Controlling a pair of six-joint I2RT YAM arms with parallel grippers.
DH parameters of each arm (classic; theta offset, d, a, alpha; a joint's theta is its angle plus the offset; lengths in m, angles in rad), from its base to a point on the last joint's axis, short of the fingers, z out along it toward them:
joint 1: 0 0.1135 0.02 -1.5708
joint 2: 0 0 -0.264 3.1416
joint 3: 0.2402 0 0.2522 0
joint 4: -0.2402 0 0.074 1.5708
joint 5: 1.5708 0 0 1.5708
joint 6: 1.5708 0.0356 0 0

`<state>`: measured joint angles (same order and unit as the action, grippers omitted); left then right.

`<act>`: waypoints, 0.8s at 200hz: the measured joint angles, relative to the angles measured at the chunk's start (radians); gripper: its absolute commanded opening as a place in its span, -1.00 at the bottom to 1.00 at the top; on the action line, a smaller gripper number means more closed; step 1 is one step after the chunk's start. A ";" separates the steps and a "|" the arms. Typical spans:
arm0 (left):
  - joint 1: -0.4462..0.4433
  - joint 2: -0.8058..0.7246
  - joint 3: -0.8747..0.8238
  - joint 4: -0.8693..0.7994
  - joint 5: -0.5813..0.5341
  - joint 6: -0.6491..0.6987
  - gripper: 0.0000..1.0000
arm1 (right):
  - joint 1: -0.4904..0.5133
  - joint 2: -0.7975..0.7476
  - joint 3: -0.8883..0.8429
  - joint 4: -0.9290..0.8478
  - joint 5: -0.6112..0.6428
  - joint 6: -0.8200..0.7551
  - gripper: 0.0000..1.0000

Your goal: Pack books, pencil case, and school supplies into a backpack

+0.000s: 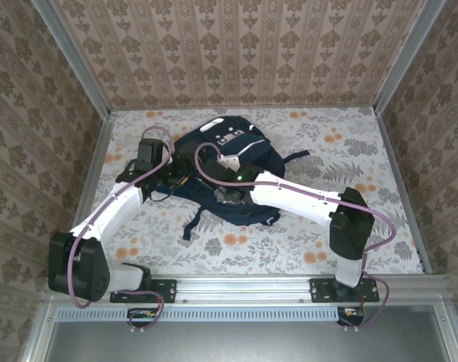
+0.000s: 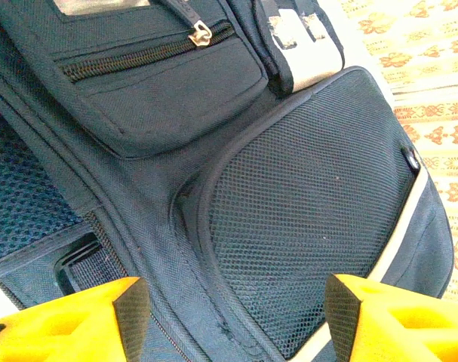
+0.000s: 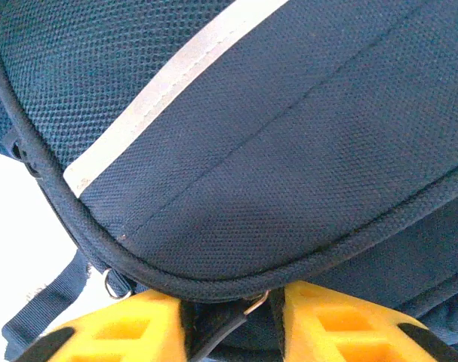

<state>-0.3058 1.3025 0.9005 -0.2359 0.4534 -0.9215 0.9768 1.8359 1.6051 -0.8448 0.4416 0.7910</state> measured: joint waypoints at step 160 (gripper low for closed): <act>-0.058 0.081 -0.089 0.196 0.079 -0.179 -0.67 | -0.024 -0.012 -0.033 0.016 -0.059 -0.104 -1.00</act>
<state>-0.3637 1.3838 0.8116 -0.0399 0.5323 -1.1004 0.9527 1.8240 1.5719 -0.8284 0.3828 0.6868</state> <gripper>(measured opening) 0.267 0.069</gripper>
